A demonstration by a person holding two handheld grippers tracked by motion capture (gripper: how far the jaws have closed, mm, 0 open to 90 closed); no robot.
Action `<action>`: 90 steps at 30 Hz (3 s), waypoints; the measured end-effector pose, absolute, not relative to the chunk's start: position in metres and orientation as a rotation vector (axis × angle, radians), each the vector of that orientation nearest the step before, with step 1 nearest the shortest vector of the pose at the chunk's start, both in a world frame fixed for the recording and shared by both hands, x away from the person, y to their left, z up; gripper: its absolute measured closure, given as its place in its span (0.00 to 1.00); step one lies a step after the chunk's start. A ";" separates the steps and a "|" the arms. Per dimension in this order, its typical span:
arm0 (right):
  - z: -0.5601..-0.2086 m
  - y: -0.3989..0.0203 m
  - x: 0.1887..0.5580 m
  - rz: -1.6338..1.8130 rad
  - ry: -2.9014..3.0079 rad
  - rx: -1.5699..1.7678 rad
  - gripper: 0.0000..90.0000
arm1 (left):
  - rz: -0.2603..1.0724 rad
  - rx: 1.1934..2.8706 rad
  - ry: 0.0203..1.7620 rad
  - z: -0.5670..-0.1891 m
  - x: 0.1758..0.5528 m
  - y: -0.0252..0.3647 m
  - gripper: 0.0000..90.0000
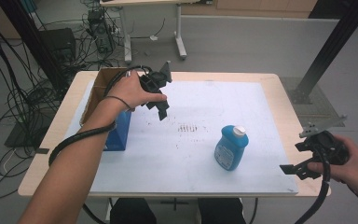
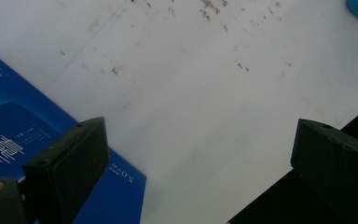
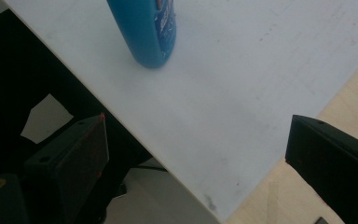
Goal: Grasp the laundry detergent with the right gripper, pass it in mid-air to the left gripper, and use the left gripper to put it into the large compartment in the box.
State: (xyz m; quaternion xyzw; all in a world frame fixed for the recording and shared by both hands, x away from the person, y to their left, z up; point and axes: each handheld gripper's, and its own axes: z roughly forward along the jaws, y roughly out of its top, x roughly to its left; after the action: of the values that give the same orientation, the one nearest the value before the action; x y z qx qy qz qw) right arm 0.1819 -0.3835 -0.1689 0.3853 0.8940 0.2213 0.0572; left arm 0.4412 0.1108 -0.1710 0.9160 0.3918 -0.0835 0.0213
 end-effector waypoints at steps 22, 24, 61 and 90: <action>-0.212 -0.382 0.146 0.877 2.630 1.179 0.06 | -0.266 2.823 1.215 -0.174 0.440 0.112 0.05; -0.217 -0.381 0.144 0.899 2.618 1.177 0.06 | -0.266 2.821 1.216 -0.174 0.440 0.112 0.05; -0.327 -0.350 0.089 1.220 2.229 1.276 0.05 | -0.276 2.812 1.218 -0.175 0.437 0.116 0.05; -0.368 -0.341 0.084 1.340 2.106 1.228 0.06 | -0.264 2.817 1.200 -0.172 0.435 0.112 0.05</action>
State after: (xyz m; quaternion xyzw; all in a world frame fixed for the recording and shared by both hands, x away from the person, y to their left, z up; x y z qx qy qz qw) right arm 0.0837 -0.3408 -0.3683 0.4344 0.7448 0.4740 0.1786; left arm 0.4354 0.1118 -0.1724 0.9160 0.3903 -0.0860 0.0342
